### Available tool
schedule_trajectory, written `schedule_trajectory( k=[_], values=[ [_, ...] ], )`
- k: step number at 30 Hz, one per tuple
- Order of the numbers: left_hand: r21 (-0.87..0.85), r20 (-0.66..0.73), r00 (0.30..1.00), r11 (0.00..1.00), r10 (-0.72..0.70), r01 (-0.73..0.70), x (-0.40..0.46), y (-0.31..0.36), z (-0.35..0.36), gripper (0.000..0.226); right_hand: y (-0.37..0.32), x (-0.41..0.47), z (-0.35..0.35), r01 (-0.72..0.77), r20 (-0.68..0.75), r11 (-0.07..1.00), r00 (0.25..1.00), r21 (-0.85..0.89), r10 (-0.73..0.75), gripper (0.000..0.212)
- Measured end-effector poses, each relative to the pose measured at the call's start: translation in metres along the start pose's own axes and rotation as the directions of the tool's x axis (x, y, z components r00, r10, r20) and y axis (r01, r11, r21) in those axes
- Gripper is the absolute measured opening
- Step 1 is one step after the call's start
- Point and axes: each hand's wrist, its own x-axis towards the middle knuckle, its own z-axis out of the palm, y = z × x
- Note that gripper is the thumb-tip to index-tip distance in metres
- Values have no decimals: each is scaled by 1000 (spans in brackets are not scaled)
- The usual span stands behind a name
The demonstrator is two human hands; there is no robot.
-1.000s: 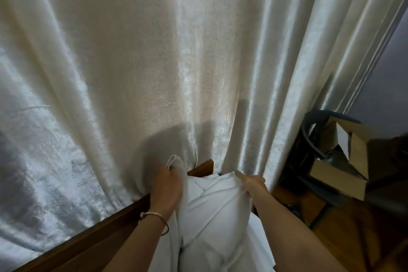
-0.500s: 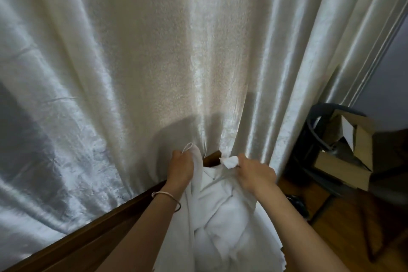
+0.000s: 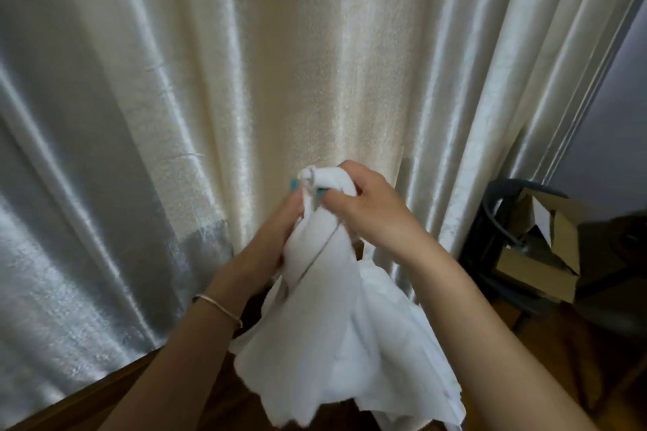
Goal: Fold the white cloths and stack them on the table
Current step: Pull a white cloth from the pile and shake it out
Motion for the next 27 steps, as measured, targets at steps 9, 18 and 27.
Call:
schedule_trajectory(
  k=[9, 18, 27],
  values=[
    [427, -413, 898, 904, 155, 40, -2, -14, -34, 17, 146, 23, -14, -467, -138, 822, 836, 326, 531, 51],
    [564, -611, 756, 799, 234, 209, 62, -90, -41, 35, 223, 43, 67, -438, 48, 675, 818, -594, 573, 34],
    [425, -642, 756, 880, 129, 211, 68, -120, -48, 19, 242, 61, 40, -338, 112, 668, 837, -663, 536, 34]
  ],
)
